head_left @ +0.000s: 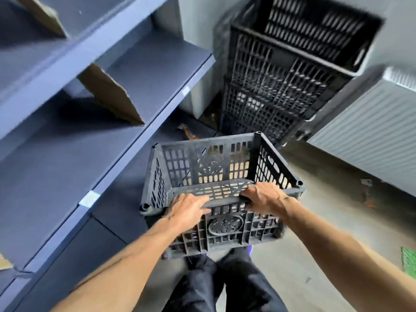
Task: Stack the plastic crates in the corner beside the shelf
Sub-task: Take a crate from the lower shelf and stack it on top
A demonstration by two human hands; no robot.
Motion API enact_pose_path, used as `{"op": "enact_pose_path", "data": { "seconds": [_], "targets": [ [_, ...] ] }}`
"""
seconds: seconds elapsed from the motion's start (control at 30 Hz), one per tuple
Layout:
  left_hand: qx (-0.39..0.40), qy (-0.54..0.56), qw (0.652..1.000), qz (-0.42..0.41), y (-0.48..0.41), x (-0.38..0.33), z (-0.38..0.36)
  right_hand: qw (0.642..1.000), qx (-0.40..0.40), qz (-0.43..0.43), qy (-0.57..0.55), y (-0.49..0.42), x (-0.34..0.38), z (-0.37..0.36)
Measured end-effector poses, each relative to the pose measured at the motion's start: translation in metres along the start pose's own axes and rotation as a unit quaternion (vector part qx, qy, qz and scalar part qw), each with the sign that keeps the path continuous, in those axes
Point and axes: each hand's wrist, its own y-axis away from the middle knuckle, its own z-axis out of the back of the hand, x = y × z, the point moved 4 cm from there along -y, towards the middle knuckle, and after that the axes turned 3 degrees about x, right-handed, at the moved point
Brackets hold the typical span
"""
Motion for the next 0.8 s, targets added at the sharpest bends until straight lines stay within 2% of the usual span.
{"op": "enact_pose_path", "data": {
  "seconds": [0.13, 0.4, 0.8],
  "targets": [
    [-0.006, -0.043, 0.998, -0.044, 0.0, -0.034, 0.029, 0.999, -0.032, -0.017, -0.031, 0.045, -0.019, 0.016],
    [-0.054, -0.106, 0.987, -0.105, -0.013, -0.1, 0.088, 0.991, -0.119, -0.06, -0.018, 0.114, -0.056, 0.053],
    [-0.158, -0.195, 0.951, -0.182, -0.003, -0.179, 0.204, 0.955, -0.281, -0.092, 0.015, 0.209, -0.085, 0.13]
  ]
}}
